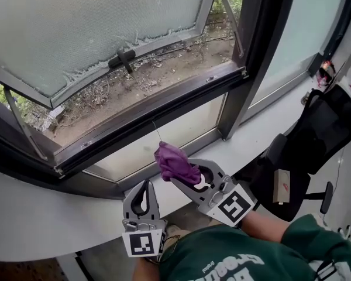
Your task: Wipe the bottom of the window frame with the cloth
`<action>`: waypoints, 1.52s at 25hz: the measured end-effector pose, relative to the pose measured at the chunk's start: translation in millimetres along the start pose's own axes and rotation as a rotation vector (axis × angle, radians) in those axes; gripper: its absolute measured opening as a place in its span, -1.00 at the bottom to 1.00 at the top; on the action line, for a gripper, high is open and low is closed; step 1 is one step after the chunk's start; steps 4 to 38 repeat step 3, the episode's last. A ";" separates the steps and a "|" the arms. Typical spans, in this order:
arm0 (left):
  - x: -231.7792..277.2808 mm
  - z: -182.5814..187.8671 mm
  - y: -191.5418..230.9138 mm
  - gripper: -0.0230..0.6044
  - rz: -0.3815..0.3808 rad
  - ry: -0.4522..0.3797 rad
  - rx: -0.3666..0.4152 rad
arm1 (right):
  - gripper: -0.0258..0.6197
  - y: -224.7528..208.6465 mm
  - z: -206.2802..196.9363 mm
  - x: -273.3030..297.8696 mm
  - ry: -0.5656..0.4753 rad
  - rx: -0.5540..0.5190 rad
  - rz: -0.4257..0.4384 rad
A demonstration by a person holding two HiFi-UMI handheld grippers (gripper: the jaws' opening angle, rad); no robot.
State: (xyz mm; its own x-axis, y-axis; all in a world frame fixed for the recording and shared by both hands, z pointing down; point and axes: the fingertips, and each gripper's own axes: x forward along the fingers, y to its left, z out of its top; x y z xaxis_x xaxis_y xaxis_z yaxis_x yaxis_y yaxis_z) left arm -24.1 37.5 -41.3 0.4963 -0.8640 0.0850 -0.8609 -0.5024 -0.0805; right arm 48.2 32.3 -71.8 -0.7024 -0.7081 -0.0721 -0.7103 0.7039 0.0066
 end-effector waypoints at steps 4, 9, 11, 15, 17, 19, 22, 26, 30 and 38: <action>-0.8 3.5 -0.3 -0.91 0.001 -0.008 0.008 | -0.44 1.3 -0.9 -0.7 0.008 -0.002 0.002; -0.8 3.5 -0.3 -0.91 0.001 -0.008 0.008 | -0.44 1.3 -0.9 -0.7 0.008 -0.002 0.002; -0.8 3.5 -0.3 -0.91 0.001 -0.008 0.008 | -0.44 1.3 -0.9 -0.7 0.008 -0.002 0.002; -0.8 3.5 -0.3 -0.91 0.001 -0.008 0.008 | -0.44 1.3 -0.9 -0.7 0.008 -0.002 0.002; -0.8 3.5 -0.3 -0.91 0.001 -0.008 0.008 | -0.44 1.3 -0.9 -0.7 0.008 -0.002 0.002; -0.8 3.5 -0.3 -0.91 0.001 -0.008 0.008 | -0.44 1.3 -0.9 -0.7 0.008 -0.002 0.002; -0.8 3.5 -0.3 -0.91 0.001 -0.008 0.008 | -0.44 1.3 -0.9 -0.7 0.008 -0.002 0.002; -0.8 3.5 -0.3 -0.91 0.001 -0.008 0.008 | -0.44 1.3 -0.9 -0.7 0.008 -0.002 0.002; -0.8 3.5 -0.3 -0.91 0.001 -0.008 0.008 | -0.44 1.3 -0.9 -0.7 0.008 -0.002 0.002; -0.8 3.5 -0.3 -0.91 0.001 -0.008 0.008 | -0.44 1.3 -0.9 -0.7 0.008 -0.002 0.002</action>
